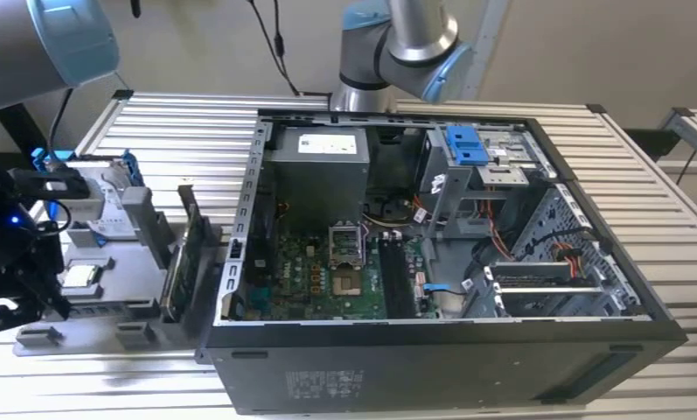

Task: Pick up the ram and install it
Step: 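Pick up the ram and move it above insertion slot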

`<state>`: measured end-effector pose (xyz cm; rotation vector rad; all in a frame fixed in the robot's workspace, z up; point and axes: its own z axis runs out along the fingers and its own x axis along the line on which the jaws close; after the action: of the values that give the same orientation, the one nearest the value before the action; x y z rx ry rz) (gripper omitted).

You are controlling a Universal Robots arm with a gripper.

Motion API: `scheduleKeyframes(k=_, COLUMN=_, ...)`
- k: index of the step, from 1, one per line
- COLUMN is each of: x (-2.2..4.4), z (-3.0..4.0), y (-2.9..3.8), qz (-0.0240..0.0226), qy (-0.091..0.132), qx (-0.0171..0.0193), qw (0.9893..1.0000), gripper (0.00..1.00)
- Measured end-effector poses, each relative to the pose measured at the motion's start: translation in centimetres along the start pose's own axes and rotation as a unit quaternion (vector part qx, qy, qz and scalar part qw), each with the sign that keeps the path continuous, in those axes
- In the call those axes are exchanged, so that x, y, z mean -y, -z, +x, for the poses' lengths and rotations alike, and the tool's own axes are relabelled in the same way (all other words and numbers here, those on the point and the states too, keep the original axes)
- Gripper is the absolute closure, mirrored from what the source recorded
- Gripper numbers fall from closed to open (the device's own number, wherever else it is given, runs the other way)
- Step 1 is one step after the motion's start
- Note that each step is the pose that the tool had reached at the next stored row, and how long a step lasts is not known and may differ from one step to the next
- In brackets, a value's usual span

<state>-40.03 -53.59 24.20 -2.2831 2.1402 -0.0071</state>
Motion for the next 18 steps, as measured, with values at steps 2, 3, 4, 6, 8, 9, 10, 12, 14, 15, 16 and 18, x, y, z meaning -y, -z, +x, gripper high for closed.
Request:
scheduleKeyframes(k=2, x=0.02, z=0.00, y=0.28, qz=-0.0004, qy=0.000, qx=0.0032, qw=1.0000, gripper=0.86)
scheduleKeyframes(k=3, x=0.03, z=0.00, y=0.43, qz=-0.0005, qy=0.000, qx=0.0052, qw=1.0000, gripper=0.86)
scheduleKeyframes(k=4, x=0.05, z=0.00, y=0.56, qz=-0.0009, qy=0.000, qx=0.0072, qw=1.0000, gripper=0.86)
scheduleKeyframes(k=6, x=0.05, z=0.00, y=0.77, qz=-0.0016, qy=0.000, qx=0.0116, qw=0.9999, gripper=0.86)
scheduleKeyframes(k=8, x=0.06, z=0.02, y=1.00, qz=-0.0033, qy=-0.001, qx=0.0155, qw=0.9999, gripper=0.86)
scheduleKeyframes(k=9, x=0.06, z=0.04, y=1.11, qz=-0.0046, qy=-0.001, qx=0.0170, qw=0.9998, gripper=0.86)
scheduleKeyframes(k=10, x=0.06, z=0.06, y=1.22, qz=-0.0067, qy=-0.001, qx=0.0178, qw=0.9998, gripper=0.86)
scheduleKeyframes(k=12, x=0.13, z=0.09, y=1.33, qz=-0.0121, qy=-0.002, qx=0.0189, qw=0.9997, gripper=0.86)
scheduleKeyframes(k=14, x=0.26, z=0.12, y=1.45, qz=-0.0190, qy=-0.002, qx=0.0193, qw=0.9996, gripper=0.86)
scheduleKeyframes(k=15, x=0.33, z=0.14, y=1.50, qz=-0.0226, qy=-0.002, qx=0.0195, qw=0.9996, gripper=0.86)
scheduleKeyframes(k=16, x=0.37, z=0.15, y=1.53, qz=-0.0247, qy=-0.003, qx=0.0196, qw=0.9995, gripper=0.86)
scheduleKeyframes(k=18, x=0.37, z=0.15, y=1.53, qz=-0.0255, qy=-0.008, qx=0.0197, qw=0.9994, gripper=0.86)
